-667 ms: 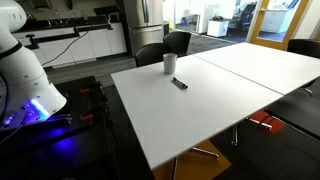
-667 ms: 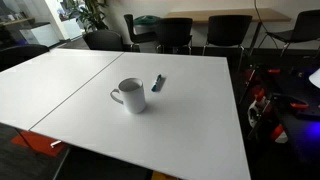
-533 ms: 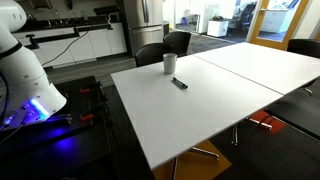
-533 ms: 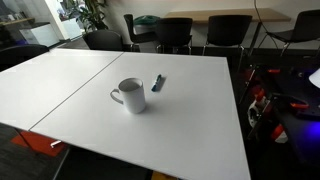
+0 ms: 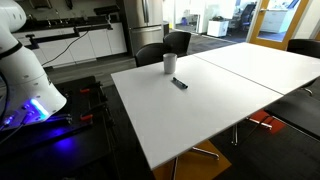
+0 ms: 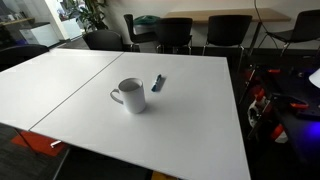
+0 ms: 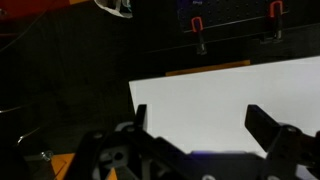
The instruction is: Put the marker in the mug
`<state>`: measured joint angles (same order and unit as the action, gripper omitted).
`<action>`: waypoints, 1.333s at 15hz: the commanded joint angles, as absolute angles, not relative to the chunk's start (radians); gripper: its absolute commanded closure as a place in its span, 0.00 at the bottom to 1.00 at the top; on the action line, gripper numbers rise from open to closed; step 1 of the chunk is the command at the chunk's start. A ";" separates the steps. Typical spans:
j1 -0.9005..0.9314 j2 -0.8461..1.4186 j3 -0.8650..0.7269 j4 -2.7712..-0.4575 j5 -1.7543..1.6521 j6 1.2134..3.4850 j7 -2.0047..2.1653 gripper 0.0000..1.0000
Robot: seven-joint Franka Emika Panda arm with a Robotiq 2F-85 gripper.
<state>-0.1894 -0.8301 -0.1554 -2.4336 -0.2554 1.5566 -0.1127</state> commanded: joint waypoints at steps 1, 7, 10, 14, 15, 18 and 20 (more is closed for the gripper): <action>-0.157 -0.773 -0.152 -2.414 -0.271 1.665 -0.079 0.00; -0.114 -0.636 -0.133 -2.410 -0.271 2.047 -0.101 0.00; -0.091 -0.565 -0.128 -2.409 -0.259 2.238 -0.122 0.00; -0.022 -0.477 -0.156 -2.409 -0.212 2.417 -0.275 0.00; 0.000 -0.456 -0.165 -2.405 -0.195 2.435 -0.329 0.00; 0.056 -0.399 -0.191 -2.399 -0.151 2.483 -0.506 0.00; 0.090 -0.362 -0.212 -2.393 -0.118 2.499 -0.630 0.00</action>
<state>0.0379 -0.4223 -0.1738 -2.4249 -0.1646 2.4686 -0.4693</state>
